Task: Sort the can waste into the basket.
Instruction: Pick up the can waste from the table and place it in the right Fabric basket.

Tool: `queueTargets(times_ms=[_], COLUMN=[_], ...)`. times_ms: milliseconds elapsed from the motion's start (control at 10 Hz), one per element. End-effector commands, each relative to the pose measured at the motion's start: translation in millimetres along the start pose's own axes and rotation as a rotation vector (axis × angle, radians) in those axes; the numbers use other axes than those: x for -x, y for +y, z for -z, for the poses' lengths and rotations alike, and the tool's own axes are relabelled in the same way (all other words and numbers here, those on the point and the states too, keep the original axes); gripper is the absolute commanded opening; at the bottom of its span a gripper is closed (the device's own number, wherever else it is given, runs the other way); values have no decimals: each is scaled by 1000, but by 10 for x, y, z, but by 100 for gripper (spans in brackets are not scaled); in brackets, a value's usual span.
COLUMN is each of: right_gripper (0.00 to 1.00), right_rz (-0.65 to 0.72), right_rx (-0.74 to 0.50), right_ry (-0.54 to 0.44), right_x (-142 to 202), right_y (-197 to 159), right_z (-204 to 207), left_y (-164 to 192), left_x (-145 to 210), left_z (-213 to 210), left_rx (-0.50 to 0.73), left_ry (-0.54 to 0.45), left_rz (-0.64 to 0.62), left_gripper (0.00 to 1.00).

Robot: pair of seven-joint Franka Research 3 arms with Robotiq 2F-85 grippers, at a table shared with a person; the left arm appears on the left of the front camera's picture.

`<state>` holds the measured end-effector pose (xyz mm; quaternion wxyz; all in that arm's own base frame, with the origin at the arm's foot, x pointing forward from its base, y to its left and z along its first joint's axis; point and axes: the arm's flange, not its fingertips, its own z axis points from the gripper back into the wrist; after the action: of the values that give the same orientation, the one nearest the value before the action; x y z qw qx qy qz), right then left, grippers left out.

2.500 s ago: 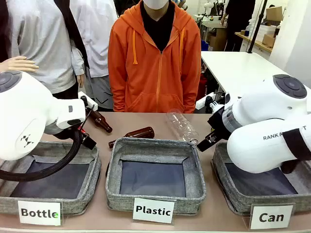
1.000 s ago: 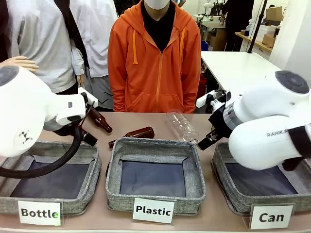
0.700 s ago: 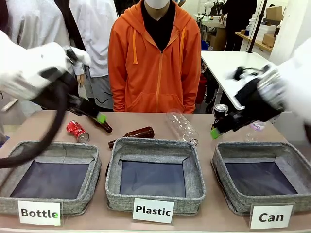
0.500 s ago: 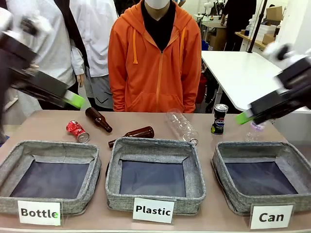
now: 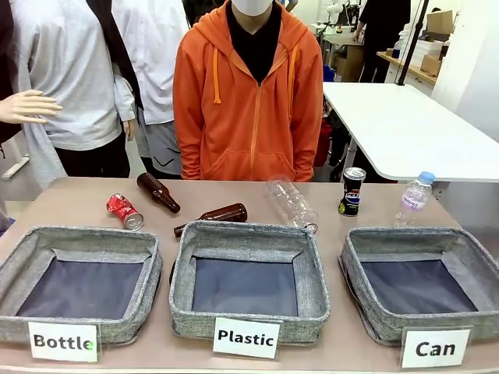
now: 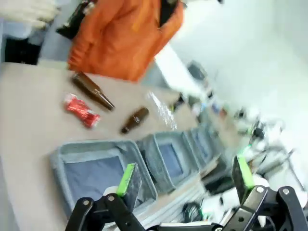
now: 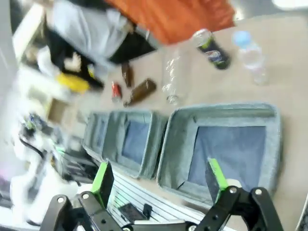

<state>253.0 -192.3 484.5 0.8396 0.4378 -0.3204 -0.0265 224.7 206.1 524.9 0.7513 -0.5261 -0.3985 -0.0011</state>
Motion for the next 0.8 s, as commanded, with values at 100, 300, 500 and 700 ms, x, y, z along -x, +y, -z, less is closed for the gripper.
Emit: queueTargets(times_ms=[100,300,500,700], right_gripper=[100,100,100,100], right_rz=[151,69,69,69], right_rx=[-129,-38,-38,-38], right_ry=[-148,-60,-60,-60], right_x=[523,96,96,96], right_y=[-500,-304,-304,-304], right_z=[173,-126,-126,-126], left_y=[544,650,650,650], left_x=[1366,330,330,330], left_z=[165,-688,-688,-688], left_rx=[20,2,2,2], left_ry=[-265,-207,-207,-207], left_rz=[-94,-110,-110,-110], left_gripper=[100,100,100,100])
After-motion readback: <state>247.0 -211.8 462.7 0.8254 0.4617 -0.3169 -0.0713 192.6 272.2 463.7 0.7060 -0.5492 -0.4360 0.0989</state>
